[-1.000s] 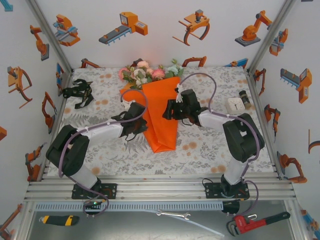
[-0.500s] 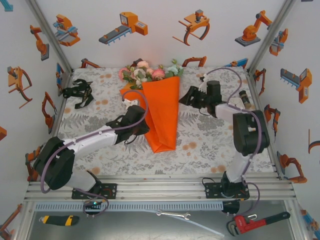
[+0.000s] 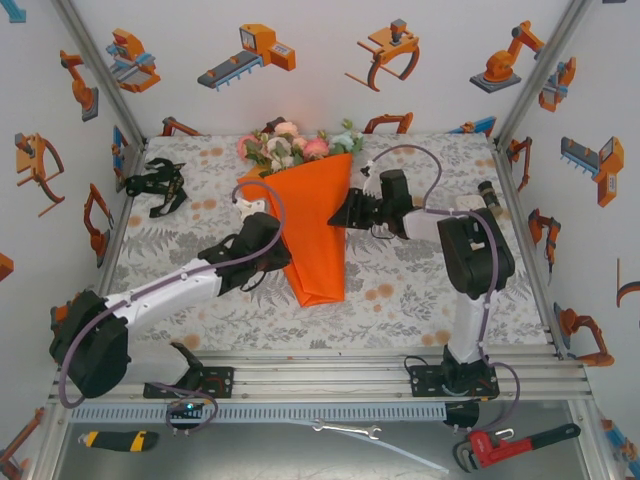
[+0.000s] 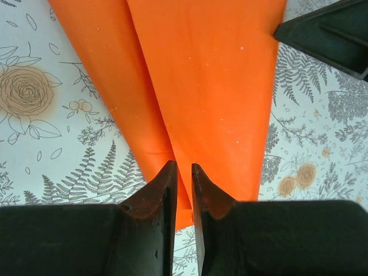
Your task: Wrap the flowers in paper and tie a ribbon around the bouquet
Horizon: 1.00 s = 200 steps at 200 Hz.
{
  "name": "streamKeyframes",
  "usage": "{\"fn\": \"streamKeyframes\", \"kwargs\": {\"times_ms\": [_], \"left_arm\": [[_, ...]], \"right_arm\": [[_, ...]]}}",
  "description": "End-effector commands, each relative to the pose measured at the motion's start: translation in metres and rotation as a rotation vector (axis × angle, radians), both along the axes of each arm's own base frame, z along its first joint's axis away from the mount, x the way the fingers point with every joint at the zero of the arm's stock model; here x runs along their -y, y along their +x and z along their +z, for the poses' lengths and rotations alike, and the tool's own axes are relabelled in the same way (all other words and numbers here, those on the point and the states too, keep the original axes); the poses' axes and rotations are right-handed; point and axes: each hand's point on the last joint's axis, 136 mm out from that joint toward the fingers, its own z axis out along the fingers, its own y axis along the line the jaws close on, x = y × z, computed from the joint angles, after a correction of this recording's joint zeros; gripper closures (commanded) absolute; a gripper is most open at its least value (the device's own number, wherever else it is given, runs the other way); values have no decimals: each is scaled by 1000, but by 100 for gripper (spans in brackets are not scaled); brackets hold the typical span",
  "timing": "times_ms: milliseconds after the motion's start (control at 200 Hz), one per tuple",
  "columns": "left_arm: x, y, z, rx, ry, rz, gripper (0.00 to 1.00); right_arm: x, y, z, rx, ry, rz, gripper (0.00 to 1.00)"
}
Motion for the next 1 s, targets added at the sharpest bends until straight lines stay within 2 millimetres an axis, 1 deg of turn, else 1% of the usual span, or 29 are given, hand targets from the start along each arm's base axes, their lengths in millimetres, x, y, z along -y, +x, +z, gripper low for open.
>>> {"fn": "streamKeyframes", "kwargs": {"times_ms": [0, 60, 120, 175, 230, 280, 350, 406, 466, 536, 606, 681, 756, 871, 936, 996], "left_arm": [[1, -3, 5, 19, -5, -40, 77], [13, -3, 9, 22, -44, -83, 77], [27, -2, 10, 6, -75, -116, 77], [45, -2, 9, -9, -106, -167, 77], [69, -5, 7, -25, -131, -239, 77], [90, -8, 0, -45, -135, -291, 77], [111, -11, -14, -78, -126, -321, 77], [124, -13, -27, -103, -131, -337, 77], [132, -15, -44, -132, -138, -340, 77], [131, -15, -66, -172, -109, -327, 77], [124, -19, -86, -208, -62, -315, 77], [112, -25, -104, -247, -2, -296, 78], [93, -33, -121, -286, 59, -248, 80], [70, -40, -134, -307, 96, -185, 81], [60, -43, -137, -313, 113, -155, 81], [55, -43, -138, -312, 119, -140, 81]], "right_arm": [[-11, -10, -6, 8, -34, 50, 49], [-8, -11, -21, -23, -90, 44, 48], [-4, -13, -30, -29, -165, 39, 46], [-3, -15, -33, -15, -216, 48, 44], [-2, -16, -35, -17, -249, 47, 43], [-3, -16, -33, -17, -250, 56, 43], [-3, -14, -31, -17, -251, 51, 43], [-5, -13, -31, -34, -243, 52, 43], [-8, -14, -29, -56, -228, 55, 43], [-9, -13, -27, -73, -219, 48, 43], [-6, -10, -25, -70, -230, 30, 43], [-2, -5, -22, -76, -249, 4, 44], [-3, -1, -10, -93, -227, -9, 44], [-11, 7, 18, -111, -118, -47, 44], [-14, 13, 28, -140, -38, -86, 49], [-18, 19, 31, -167, 36, -110, 56]]}}
